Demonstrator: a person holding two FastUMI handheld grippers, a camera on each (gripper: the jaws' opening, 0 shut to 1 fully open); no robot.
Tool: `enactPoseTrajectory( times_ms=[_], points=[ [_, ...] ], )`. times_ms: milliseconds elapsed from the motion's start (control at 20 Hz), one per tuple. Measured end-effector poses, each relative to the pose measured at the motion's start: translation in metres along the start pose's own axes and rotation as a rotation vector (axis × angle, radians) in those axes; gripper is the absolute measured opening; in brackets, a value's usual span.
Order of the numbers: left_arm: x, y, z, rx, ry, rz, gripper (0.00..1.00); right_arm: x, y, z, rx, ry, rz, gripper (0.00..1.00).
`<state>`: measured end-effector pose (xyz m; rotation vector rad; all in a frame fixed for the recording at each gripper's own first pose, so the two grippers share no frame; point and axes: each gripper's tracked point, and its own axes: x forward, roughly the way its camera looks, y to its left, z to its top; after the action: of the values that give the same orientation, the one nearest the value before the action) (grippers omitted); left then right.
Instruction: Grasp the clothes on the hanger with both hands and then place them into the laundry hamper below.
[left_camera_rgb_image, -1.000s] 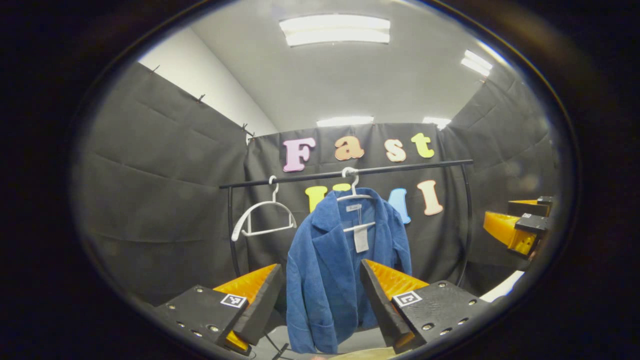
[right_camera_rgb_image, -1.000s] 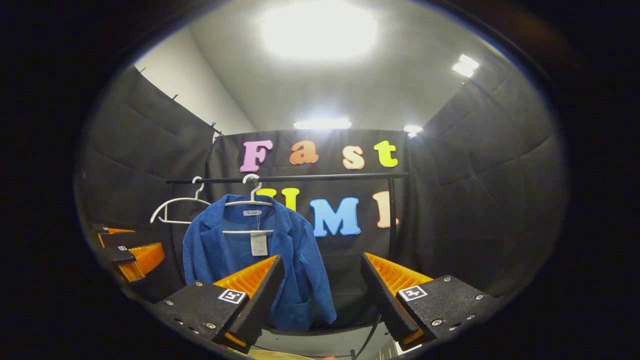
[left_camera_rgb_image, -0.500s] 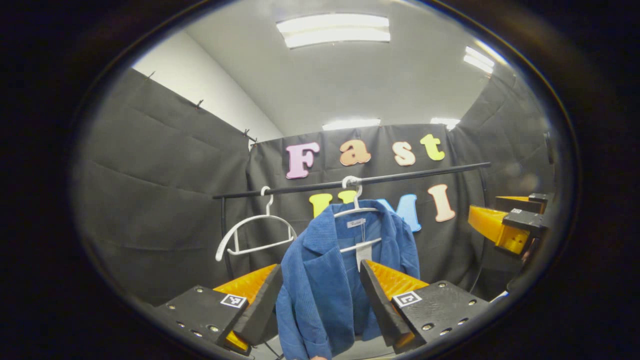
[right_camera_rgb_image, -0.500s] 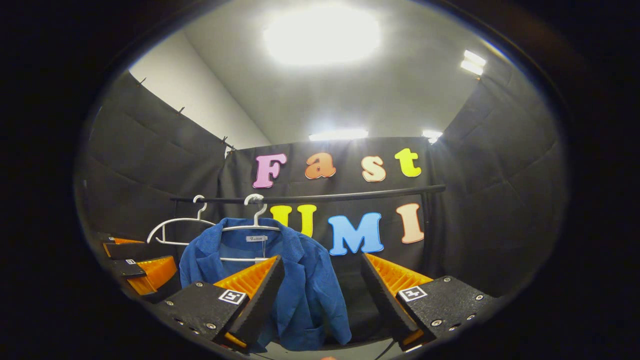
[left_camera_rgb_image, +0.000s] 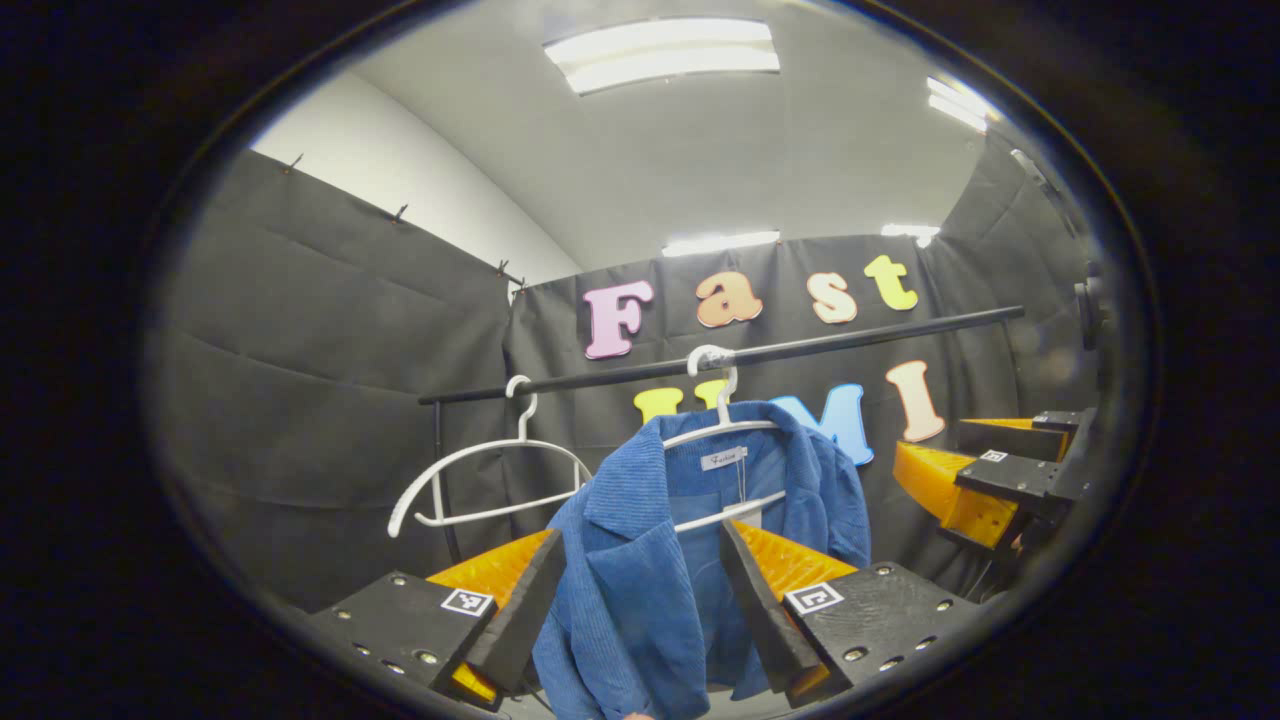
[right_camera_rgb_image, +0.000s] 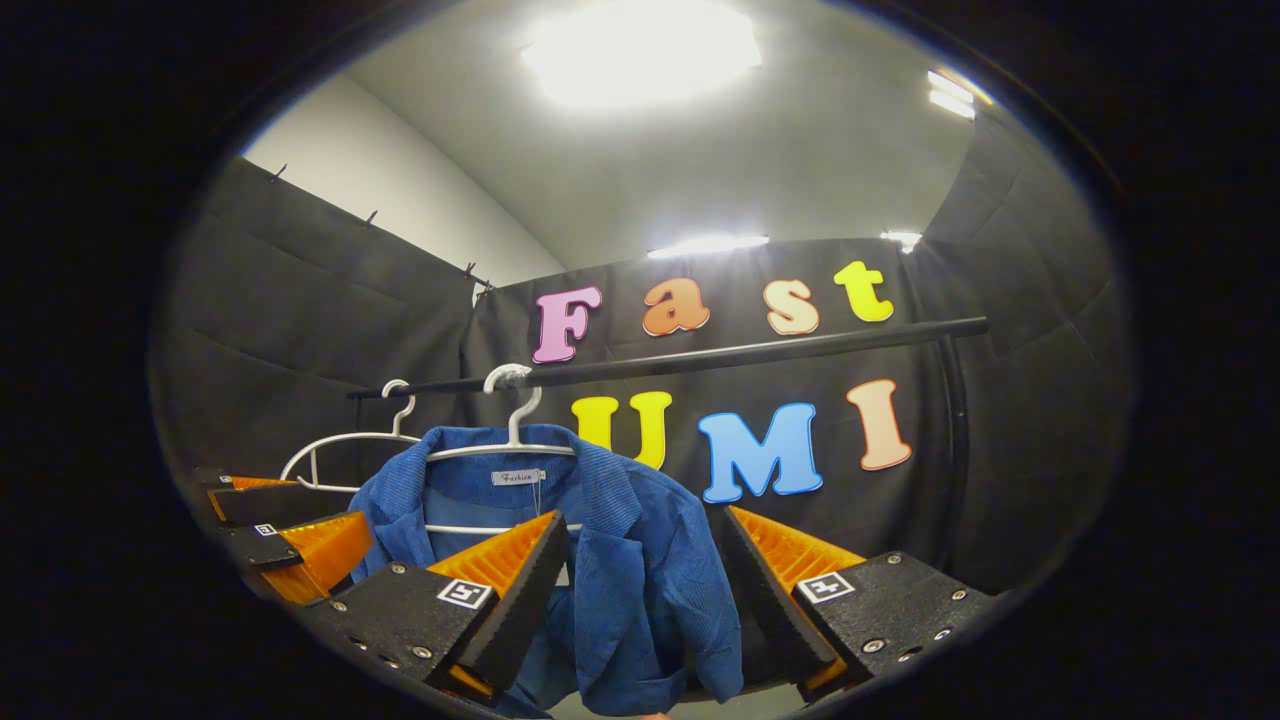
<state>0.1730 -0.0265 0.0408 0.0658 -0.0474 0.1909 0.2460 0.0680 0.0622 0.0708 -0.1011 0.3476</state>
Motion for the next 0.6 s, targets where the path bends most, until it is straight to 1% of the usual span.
enactPoseTrajectory(
  times_ms=[200, 400, 500, 600],
  points=[
    [0.017, -0.004, -0.017, 0.002, 0.034, 0.046, 0.89, 0.035, 0.007, -0.028, 0.015, 0.048, 0.046, 0.94],
    [0.046, -0.005, -0.042, 0.011, 0.066, 0.102, 0.9, 0.066, 0.012, -0.053, 0.014, 0.089, 0.082, 0.94],
    [0.058, -0.005, -0.06, 0.029, 0.1, 0.129, 0.9, 0.08, 0.016, -0.067, 0.005, 0.11, 0.099, 0.94],
    [0.067, -0.005, -0.081, 0.021, 0.154, 0.151, 0.9, 0.094, 0.022, -0.082, -0.001, 0.135, 0.118, 0.94]
  ],
)
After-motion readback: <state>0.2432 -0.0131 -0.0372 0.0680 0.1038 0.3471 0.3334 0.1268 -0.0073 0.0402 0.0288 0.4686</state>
